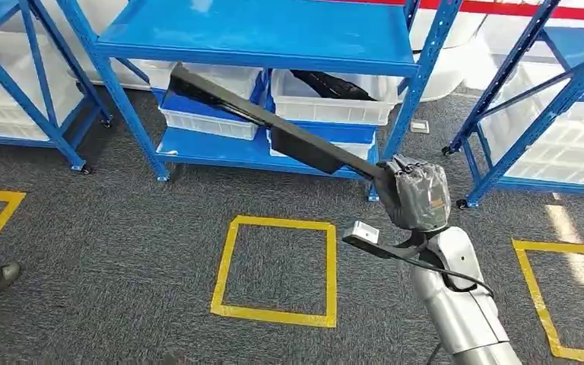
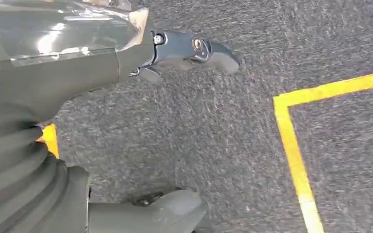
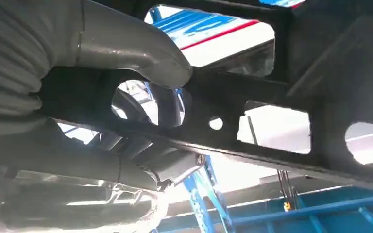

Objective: Take the parts from the cabinet and place them on the table.

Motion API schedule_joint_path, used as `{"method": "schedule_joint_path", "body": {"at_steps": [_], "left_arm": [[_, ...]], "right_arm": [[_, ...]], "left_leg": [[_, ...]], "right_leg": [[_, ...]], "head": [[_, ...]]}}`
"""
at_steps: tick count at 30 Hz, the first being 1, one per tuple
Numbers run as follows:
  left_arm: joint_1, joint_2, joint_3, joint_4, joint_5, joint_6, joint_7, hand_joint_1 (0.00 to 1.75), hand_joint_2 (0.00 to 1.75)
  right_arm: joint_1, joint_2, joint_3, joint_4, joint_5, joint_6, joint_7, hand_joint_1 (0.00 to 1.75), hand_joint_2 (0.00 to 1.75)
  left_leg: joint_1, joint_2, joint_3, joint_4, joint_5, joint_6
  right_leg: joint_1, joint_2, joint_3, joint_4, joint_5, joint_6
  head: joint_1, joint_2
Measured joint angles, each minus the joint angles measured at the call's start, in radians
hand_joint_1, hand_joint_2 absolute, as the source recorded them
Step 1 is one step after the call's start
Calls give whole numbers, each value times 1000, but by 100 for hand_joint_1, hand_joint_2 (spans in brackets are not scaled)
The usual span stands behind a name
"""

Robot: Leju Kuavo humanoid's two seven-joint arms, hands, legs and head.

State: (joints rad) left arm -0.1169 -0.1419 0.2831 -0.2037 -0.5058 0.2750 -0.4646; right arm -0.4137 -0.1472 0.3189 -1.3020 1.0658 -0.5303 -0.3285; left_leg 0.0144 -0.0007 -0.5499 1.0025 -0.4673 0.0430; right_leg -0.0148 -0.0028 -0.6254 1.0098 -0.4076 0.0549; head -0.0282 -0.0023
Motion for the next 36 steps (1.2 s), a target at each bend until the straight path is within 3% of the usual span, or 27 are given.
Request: {"method": "schedule_joint_path", "body": {"at_steps": [1,2,4,5,6,8,9,11,12,14,15,16,17,19,20,21,22,24,25,26,27,30,31,32,34,35,36], "left_arm": [[-2,0,0,0,0,0,0,0,175],[-3,0,0,0,0,-1,0,0,175],[-4,0,0,0,0,-1,0,0,175],[-4,0,0,0,0,-1,0,0,175],[-4,-1,0,0,0,-1,1,0,175],[-4,-2,0,0,0,-1,0,0,175],[-4,-2,0,0,-2,-1,0,0,175],[-6,-5,0,0,-6,-1,0,0,175],[-6,-7,0,0,-8,-1,0,0,175],[-6,-7,0,0,-11,-2,0,0,175],[-3,-7,0,0,-12,-2,0,0,175],[-3,-5,0,0,-12,-2,0,0,175],[-3,-5,0,0,-14,-4,0,0,175],[-4,-4,0,0,-16,-7,0,0,175],[-4,-3,0,0,-17,-8,1,0,175],[-5,-3,-1,0,-17,-8,2,0,175],[-5,-2,-1,0,-18,-8,4,0,175],[-6,-1,-1,0,-19,-9,7,0,175],[-8,-1,-1,0,-20,-10,8,0,175],[-11,-2,-1,0,-23,-10,9,0,175],[-12,-2,-1,-1,-24,-10,9,0,175],[-11,-1,-1,0,-27,-10,9,0,175],[-12,-3,-1,0,-27,-10,9,0,175],[-13,-4,-1,0,-27,-11,9,0,175],[-13,-5,-1,0,-29,-11,9,0,175],[-13,-5,-1,0,-29,-12,9,0,175],[-13,-5,-1,0,-29,-12,9,0,175]], "right_arm": [[3,-4,-4,-1,0,0,1,169,175],[4,-5,-7,-3,1,0,1,169,175],[7,-8,-13,-6,2,-1,1,169,175],[10,-9,-15,-7,1,-1,1,169,175],[13,-11,-16,-7,1,-1,2,169,175],[16,-14,-19,-10,2,-1,2,169,175],[15,-15,-21,-13,2,-1,2,169,175],[15,-16,-27,-30,3,-2,2,169,175],[18,-18,-31,-36,2,-3,2,169,175],[22,-22,-37,-45,2,-9,2,169,175],[31,-23,-41,-50,1,-10,3,169,175],[32,-23,-42,-51,1,-10,4,169,175],[37,-23,-43,-56,1,-11,4,169,175],[47,-26,-48,-65,1,-11,4,169,175],[50,-27,-48,-68,1,-11,4,169,175],[54,-27,-50,-70,1,-11,4,169,175],[61,-29,-52,-74,1,-11,4,169,175],[72,-33,-61,-85,1,-11,5,169,175],[78,-36,-68,-94,2,-12,6,169,175],[85,-39,-72,-103,2,-13,7,169,175],[89,-42,-74,-109,3,-14,7,169,175],[103,-46,-82,-121,3,-16,7,169,175],[110,-49,-85,-122,3,-18,7,169,175],[115,-50,-89,-123,3,-18,7,169,175],[122,-56,-96,-126,3,-19,7,169,175],[126,-58,-99,-128,4,-20,7,169,175],[130,-60,-101,-128,4,-20,7,169,175]], "left_leg": [[-6,1,-10,0,10,5],[-7,3,-24,0,19,16],[-12,4,-50,1,38,21],[-15,5,-63,1,50,23],[-18,5,-76,1,60,24],[-25,5,-105,2,82,24],[-28,4,-119,2,96,22],[-34,3,-134,3,116,15],[-32,4,-135,-4,132,10],[-27,3,-136,-14,156,0],[-32,-2,-141,-18,162,-6],[-26,-6,-153,-3,120,-14],[-21,-4,-165,52,36,-21],[-11,-3,-188,195,-78,-37],[-7,-3,-193,251,-96,-42],[-3,-3,-194,301,-92,-46],[4,-2,-175,320,-45,-52],[12,-2,-105,251,19,-58],[17,-3,-18,140,5,-60],[11,-7,38,55,-53,-61],[7,-11,52,13,-65,-49],[-7,-7,28,16,-35,-15],[1,5,12,6,-16,-2],[-5,0,1,4,0,9],[-8,2,-38,5,32,17],[-10,2,-60,6,49,18],[-12,3,-81,7,66,18]], "right_leg": [[-4,1,-11,23,-32,-5],[-1,1,-34,85,-87,-18],[-1,1,-68,236,-179,-31],[0,1,-70,286,-190,-27],[1,1,-60,302,-179,-20],[5,1,7,236,-118,-5],[8,1,71,149,-98,-9],[25,-1,193,-38,-143,-34],[25,3,186,-40,-142,-36],[28,2,166,-41,-125,-39],[11,-2,158,-53,-108,-51],[7,-6,161,-51,-95,-56],[3,-7,141,-50,-82,-69],[3,-7,112,-44,-55,-72],[3,-7,98,-41,-46,-71],[2,-7,81,-35,-36,-69],[0,-8,54,-25,-23,-64],[-5,-8,20,-10,-10,-54],[-6,-7,0,4,0,-43],[-2,-6,-9,7,8,-37],[-2,-8,-10,8,14,-29],[-1,-7,-16,-7,54,1],[-5,-6,-26,2,39,1],[-2,-2,-44,33,-13,-12],[-5,-2,-86,165,-130,-28],[-5,-1,-98,246,-169,-26],[-3,0,-100,307,-176,-17]], "head": [[-2,0],[2,0],[5,0],[6,0],[6,0],[6,0],[5,0],[5,0],[-2,0],[5,0],[3,0],[8,0],[4,0],[2,0],[1,0],[0,0],[0,0],[0,0],[-1,0],[-2,0],[3,0],[3,0],[1,0],[4,0],[11,0],[12,0],[13,0]]}}
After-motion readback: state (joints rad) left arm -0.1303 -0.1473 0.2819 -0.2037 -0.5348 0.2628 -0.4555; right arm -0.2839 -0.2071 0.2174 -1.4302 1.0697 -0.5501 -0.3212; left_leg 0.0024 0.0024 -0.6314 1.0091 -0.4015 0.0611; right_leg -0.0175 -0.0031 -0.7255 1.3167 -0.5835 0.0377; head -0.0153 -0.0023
